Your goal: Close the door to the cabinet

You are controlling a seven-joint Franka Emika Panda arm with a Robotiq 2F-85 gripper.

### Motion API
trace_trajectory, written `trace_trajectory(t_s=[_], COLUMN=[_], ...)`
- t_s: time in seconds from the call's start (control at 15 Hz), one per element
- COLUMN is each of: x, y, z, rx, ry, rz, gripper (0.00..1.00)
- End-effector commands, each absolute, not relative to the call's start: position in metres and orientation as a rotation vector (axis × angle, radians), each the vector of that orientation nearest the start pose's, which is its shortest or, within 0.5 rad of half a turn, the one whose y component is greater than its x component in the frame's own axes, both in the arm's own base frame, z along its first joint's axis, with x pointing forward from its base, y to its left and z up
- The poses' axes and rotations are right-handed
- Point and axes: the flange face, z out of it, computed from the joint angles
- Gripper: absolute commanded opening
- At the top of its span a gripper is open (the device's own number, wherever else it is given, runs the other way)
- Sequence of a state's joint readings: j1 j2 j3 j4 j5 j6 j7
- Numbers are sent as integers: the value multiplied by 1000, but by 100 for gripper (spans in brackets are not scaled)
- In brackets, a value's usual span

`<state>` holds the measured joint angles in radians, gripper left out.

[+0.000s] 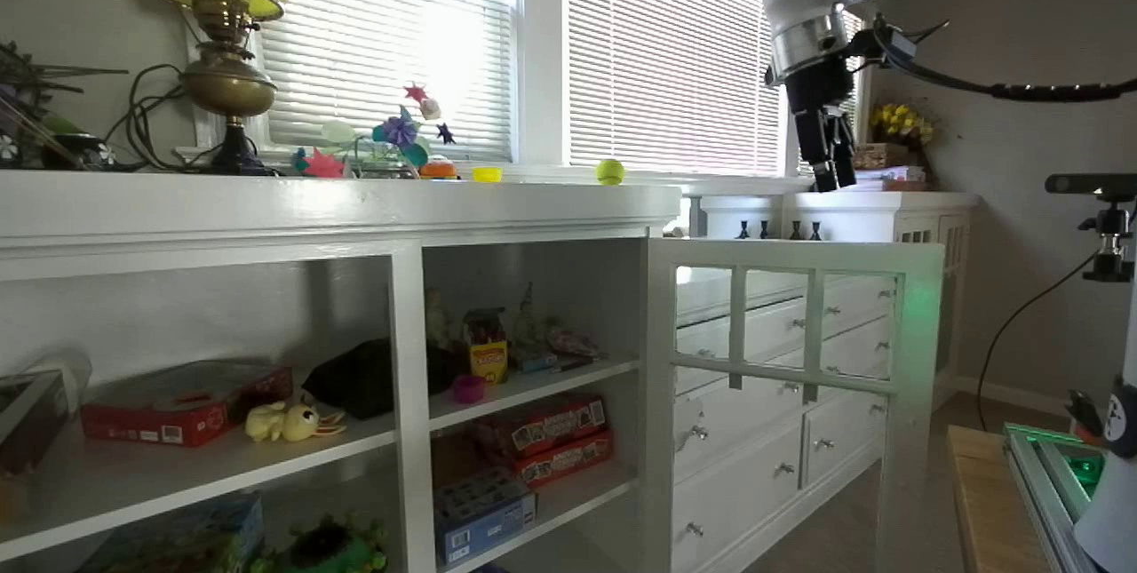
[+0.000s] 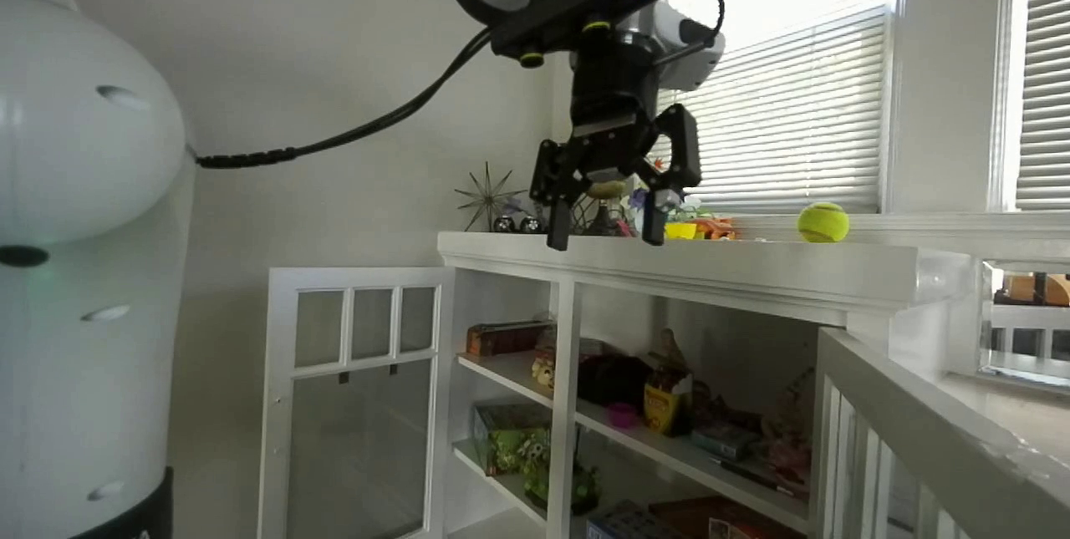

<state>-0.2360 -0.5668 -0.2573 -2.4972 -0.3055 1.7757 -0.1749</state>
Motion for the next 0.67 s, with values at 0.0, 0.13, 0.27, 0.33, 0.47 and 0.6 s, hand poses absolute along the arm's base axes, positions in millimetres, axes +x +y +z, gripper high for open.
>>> trace_trajectory(t_s=[0.0,0.13,0.27,0.33,0.47,0.6], x=[282,270,256,250,244,242], y=[-240,-269,-296,-307,-332,-358], z=[442,432,421,416,408,404], rx=[-3177,-3125,-3084,-3066,-3083,-3130], ry=[184,136,57,26,-22,48], rz=[272,277,272,271,237,148], gripper=[100,100,100,100,100,100])
